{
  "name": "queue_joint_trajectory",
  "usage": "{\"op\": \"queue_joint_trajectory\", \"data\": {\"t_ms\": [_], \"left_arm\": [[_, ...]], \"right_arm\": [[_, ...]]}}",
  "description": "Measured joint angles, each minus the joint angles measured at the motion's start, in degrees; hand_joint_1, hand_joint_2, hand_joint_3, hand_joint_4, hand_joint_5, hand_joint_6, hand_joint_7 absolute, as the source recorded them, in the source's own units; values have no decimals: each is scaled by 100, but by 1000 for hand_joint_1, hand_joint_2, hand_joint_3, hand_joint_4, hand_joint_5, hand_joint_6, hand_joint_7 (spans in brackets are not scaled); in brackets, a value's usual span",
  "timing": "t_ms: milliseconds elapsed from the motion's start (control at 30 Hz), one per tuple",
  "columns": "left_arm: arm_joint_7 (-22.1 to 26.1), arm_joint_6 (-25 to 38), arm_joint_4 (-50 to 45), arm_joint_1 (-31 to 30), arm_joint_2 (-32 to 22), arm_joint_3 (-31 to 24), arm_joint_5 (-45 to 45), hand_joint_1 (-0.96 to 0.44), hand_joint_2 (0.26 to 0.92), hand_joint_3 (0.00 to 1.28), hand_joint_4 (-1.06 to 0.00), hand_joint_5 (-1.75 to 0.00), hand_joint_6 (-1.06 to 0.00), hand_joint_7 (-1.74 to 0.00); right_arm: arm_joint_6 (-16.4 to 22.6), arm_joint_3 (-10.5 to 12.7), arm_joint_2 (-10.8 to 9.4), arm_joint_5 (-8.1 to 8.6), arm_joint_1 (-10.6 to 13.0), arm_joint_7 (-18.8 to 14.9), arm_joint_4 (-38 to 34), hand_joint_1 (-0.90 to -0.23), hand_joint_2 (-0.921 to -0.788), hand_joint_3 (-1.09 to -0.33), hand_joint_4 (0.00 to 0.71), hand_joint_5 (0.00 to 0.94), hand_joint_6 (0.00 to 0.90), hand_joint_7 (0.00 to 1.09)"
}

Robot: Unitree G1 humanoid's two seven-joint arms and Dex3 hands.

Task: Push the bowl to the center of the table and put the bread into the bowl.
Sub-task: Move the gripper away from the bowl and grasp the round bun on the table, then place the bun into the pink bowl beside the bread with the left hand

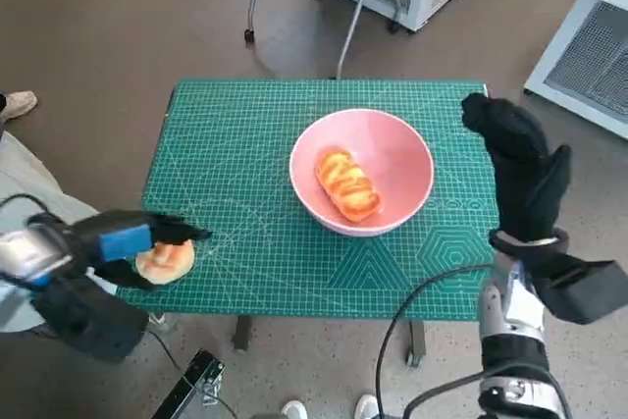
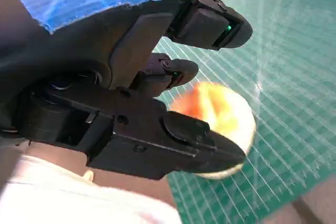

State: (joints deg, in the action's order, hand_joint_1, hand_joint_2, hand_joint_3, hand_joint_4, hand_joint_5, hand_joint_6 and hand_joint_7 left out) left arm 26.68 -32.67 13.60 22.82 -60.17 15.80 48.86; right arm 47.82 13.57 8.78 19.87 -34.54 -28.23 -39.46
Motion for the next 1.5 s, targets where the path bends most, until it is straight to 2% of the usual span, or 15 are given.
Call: {"op": "queue_joint_trajectory", "data": {"t_ms": [100,200,267,300,333,367,467,633,867,1200,1500], "left_arm": [[-17,31,190,45,119,154,91,7,811,17,-362,-40,-500,-32],[-3,71,342,167,216,245,96,42,872,37,-479,-64,-597,-62],[-64,69,442,257,245,298,126,64,901,129,-582,-97,-689,-97],[-129,56,499,303,254,327,156,51,905,153,-539,-356,-658,-348],[-249,18,568,343,260,352,198,33,911,208,-455,-751,-593,-731],[-377,-17,643,380,263,374,242,22,914,232,-419,-982,-561,-971],[-758,-122,828,463,285,428,330,8,919,222,-427,-1197,-563,-1228],[-1167,-299,1031,603,295,489,455,2,920,110,-547,-1156,-690,-1209],[-1202,-443,1066,753,291,390,234,0,920,41,-606,-1121,-782,-1122],[-891,-334,658,1235,232,-223,-498,0,920,31,-602,-1185,-801,-1045],[-599,-41,13,1832,260,-695,-1132,1,920,46,-587,-1245,-776,-1029]], "right_arm": [[33,13,23,2,1,0,2,-701,-921,-733,431,4,211,621],[35,22,28,4,1,1,12,-693,-921,-736,431,3,212,618],[35,19,27,1,1,0,15,-687,-921,-737,431,3,212,615],[36,23,27,2,1,1,15,-686,-921,-738,431,3,212,615],[37,24,28,1,1,1,17,-684,-921,-739,431,3,211,614],[37,23,28,1,1,2,23,-682,-921,-741,431,3,211,613],[42,23,28,1,4,2,40,-680,-921,-742,430,2,209,611],[49,22,27,3,4,1,41,-683,-921,-739,434,4,212,607],[65,23,26,7,4,-1,3,-683,-921,-740,435,4,215,602],[68,25,27,23,0,-70,-32,-700,-921,-739,436,3,218,597],[68,52,27,27,0,-106,-78,-680,-921,-742,440,5,220,591]]}}
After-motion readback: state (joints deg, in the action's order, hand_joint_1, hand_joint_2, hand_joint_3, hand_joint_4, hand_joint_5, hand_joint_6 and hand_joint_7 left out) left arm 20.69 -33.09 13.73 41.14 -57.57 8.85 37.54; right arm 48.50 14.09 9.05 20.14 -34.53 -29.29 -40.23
